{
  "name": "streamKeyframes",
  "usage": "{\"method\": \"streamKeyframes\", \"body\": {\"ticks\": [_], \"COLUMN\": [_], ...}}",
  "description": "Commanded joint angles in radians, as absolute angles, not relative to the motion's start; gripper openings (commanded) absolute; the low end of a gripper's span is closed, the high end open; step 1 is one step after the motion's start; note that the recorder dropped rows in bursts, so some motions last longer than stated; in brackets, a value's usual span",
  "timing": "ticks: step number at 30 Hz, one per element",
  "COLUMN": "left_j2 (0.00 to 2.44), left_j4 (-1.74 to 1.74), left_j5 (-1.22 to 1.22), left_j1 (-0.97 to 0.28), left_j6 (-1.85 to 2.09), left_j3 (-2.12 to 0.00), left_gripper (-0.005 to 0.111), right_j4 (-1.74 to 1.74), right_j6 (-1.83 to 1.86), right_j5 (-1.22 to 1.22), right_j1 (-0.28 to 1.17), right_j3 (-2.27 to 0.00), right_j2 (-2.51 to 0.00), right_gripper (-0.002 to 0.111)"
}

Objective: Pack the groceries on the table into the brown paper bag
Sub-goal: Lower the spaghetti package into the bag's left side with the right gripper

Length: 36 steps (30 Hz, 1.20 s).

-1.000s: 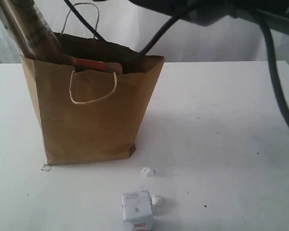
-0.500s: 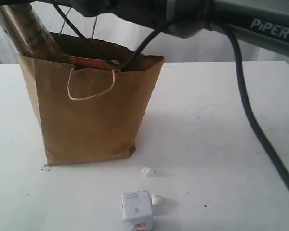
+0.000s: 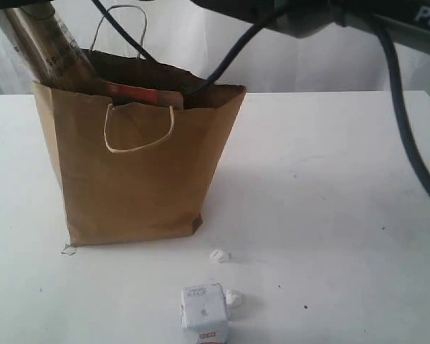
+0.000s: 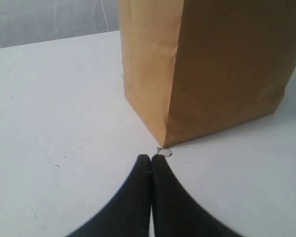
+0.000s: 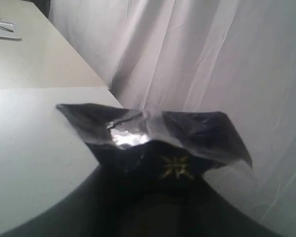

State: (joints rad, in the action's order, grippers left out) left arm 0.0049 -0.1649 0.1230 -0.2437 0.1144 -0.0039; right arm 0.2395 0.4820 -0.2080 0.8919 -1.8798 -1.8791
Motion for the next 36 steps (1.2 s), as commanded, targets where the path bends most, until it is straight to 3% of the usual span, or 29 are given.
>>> {"method": "streamKeyframes", "body": {"ticks": [1,36], "left_j2": [0.0,0.0], "left_j4": [-0.17,-0.17], "left_j5": [0.125,0.125], "left_j1": [-0.238,-0.238], "left_j6": [0.109,0.109], "left_j3": [0.0,0.0], "left_gripper": [0.0,0.0], "right_j4": [0.209,0.138], "right_j6": [0.513,0.485], "right_j5": [-0.164,-0.421], "right_j1": [0.854,0.842], "right_j3": [-1.884,-1.884], "right_j2": [-1.844,-1.785], "right_gripper": [0.0,0.0]}}
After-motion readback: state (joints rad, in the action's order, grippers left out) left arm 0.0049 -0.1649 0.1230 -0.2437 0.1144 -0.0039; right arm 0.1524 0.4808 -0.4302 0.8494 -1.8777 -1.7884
